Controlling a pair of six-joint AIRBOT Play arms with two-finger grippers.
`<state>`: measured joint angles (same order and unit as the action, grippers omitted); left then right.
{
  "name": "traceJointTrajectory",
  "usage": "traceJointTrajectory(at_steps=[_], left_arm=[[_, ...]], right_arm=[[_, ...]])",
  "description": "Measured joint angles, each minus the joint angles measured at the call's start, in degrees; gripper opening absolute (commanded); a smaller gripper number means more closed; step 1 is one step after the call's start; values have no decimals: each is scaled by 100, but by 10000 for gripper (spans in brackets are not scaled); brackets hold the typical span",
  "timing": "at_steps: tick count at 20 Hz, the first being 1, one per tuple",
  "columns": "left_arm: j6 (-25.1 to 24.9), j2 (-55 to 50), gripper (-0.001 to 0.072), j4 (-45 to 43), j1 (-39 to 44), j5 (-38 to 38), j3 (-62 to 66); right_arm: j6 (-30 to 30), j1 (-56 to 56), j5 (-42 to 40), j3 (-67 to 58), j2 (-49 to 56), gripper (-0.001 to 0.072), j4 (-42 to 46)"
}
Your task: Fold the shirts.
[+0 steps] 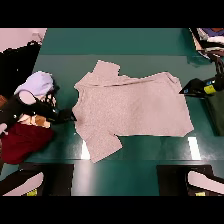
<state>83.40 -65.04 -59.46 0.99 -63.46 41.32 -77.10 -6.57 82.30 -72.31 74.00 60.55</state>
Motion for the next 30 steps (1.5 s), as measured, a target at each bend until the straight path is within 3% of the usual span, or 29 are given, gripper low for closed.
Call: traceJointTrajectory(at_steps=[4,5,8,9,10,11,15,18,20,23,30], left_arm=[[-308,79,579,713,-2,413,-647],[-367,85,486,866,-4,483,-734],[-538,96,468,1156,-4,704,-942],[-581,98,420,1233,-4,743,-984],[-623,101,189,1261,-4,800,-1016],[-649,87,25,1248,-4,879,-1060],[-793,94,21,1318,0,975,-1025],[-922,96,21,1353,0,988,-809],[-973,96,21,1368,0,986,-616],[-1010,96,21,1373,0,994,-356],[-1029,94,21,1353,0,1080,-179]], right_arm=[[22,-50,-236,509,-525,447,-35],[24,-55,-293,570,-608,447,-42],[31,-66,-363,662,-782,447,-44],[31,-68,-374,680,-815,448,-44],[31,-72,-378,691,-839,447,-44],[31,-92,-378,697,-857,448,-48],[28,-420,-129,719,-892,447,7],[-20,-881,227,863,-942,450,581],[-55,-1250,345,1213,-1023,523,1043],[-83,-1766,352,2028,-1080,530,1421],[70,-1882,-509,3355,-824,419,774]])
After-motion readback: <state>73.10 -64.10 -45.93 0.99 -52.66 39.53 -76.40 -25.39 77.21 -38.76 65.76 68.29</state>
